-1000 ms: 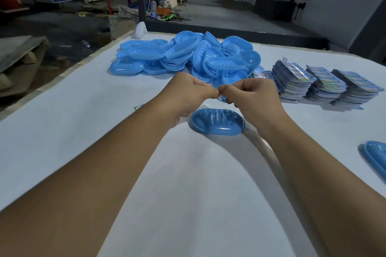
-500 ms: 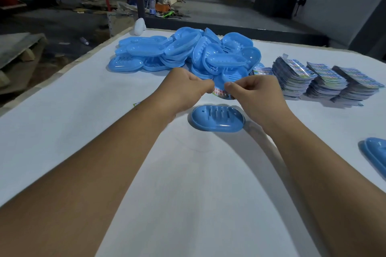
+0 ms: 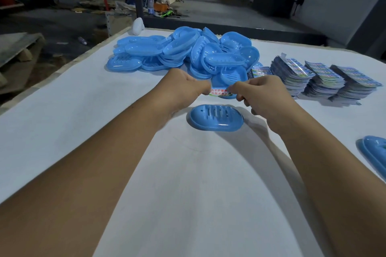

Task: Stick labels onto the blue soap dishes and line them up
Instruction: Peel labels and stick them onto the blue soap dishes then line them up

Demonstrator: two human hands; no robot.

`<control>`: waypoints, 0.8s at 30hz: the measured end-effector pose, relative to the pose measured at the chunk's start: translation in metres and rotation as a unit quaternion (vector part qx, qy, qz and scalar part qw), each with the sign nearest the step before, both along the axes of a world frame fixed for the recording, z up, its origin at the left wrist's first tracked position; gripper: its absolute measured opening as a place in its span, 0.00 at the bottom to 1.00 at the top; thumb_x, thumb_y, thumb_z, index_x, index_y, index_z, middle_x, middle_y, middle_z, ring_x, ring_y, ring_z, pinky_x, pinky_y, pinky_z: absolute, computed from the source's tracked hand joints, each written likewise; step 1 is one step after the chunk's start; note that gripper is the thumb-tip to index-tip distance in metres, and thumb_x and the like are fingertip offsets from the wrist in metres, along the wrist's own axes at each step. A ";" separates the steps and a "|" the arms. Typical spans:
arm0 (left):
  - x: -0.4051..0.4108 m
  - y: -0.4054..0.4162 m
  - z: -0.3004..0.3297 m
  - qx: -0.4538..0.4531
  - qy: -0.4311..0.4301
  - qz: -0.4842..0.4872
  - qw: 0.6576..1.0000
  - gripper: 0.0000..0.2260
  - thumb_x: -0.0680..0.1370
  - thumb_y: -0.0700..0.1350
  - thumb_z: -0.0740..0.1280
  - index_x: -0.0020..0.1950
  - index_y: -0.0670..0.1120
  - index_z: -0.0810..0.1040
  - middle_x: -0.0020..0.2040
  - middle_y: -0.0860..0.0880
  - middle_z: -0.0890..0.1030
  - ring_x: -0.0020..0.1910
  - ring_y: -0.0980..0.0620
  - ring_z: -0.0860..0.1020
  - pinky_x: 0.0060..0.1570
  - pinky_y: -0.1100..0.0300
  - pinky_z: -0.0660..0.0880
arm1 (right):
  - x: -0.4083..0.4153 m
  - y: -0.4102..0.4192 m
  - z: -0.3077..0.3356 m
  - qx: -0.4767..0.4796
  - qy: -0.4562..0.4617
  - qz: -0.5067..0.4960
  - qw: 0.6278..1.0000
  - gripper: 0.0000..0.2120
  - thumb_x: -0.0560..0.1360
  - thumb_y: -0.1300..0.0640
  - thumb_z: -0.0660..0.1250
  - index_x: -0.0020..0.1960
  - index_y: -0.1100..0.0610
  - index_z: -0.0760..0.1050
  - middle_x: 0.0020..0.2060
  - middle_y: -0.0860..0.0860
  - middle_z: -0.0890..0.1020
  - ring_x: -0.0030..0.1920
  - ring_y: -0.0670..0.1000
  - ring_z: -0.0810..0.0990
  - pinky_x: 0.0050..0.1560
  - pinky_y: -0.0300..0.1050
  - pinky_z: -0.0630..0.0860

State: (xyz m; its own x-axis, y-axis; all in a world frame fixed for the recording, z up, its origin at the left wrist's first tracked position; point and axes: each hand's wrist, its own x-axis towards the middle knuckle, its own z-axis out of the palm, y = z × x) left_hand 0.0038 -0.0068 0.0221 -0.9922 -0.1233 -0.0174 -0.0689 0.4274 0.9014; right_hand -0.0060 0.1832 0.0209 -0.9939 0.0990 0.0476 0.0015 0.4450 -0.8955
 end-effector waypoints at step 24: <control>0.005 0.003 -0.004 -0.161 0.008 -0.032 0.986 0.12 0.70 0.49 0.76 0.43 0.39 0.85 0.32 0.45 0.79 0.21 0.64 0.72 0.16 0.71 0.63 | 0.010 0.000 0.002 0.110 -0.064 0.048 0.991 0.14 0.65 0.49 0.78 0.36 0.59 0.80 0.23 0.49 0.68 0.19 0.46 0.58 0.20 0.33 0.54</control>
